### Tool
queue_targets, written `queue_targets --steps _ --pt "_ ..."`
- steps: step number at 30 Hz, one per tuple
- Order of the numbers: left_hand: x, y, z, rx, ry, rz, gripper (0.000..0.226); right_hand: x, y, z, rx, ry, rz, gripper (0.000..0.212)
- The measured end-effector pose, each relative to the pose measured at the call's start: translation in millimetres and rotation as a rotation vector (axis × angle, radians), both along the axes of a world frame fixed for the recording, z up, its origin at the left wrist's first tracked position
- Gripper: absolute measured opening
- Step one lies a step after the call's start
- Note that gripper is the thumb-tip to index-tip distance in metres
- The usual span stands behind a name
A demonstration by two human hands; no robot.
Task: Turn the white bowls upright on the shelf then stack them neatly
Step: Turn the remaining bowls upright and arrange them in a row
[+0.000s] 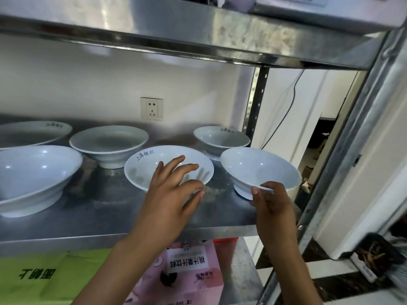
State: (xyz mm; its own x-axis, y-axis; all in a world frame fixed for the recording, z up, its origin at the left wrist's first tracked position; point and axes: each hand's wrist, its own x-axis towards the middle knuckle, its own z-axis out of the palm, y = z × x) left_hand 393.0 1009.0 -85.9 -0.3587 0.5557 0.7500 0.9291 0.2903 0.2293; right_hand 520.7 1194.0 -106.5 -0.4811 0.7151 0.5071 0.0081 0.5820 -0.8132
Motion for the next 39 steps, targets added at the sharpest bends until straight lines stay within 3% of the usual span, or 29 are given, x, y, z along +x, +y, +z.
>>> queue_targets --steps 3,10,16,20,22,26,30,33,39 --pt "1 1 1 -0.071 0.105 0.018 0.025 2 1 7 -0.013 0.095 -0.03 0.012" --pt "0 6 12 -0.073 0.093 0.002 0.021 -7 9 45 0.091 0.178 0.013 0.016" --pt "-2 1 13 -0.105 0.044 -0.002 0.036 -51 19 75 0.013 0.213 0.146 0.022" --pt "-7 -5 6 -0.144 0.089 0.024 0.03 -85 28 85 -0.036 0.255 0.212 0.022" --pt "-10 -10 1 -0.166 0.109 0.097 0.03 -100 34 89 -0.02 0.252 0.22 0.019" --pt "0 -16 -7 -0.211 0.102 0.449 0.02 -127 43 89 0.001 0.211 0.247 0.018" --pt "5 -15 -16 -0.12 -0.071 0.493 0.024 -144 48 81 -0.014 0.181 0.258 0.02" --pt "2 -17 -19 -0.044 -0.084 0.432 0.018 -149 51 75 -0.051 0.213 0.247 0.022" --pt "4 -21 -21 0.004 -0.103 0.449 0.039 -152 53 66 -0.072 0.27 0.251 0.008"
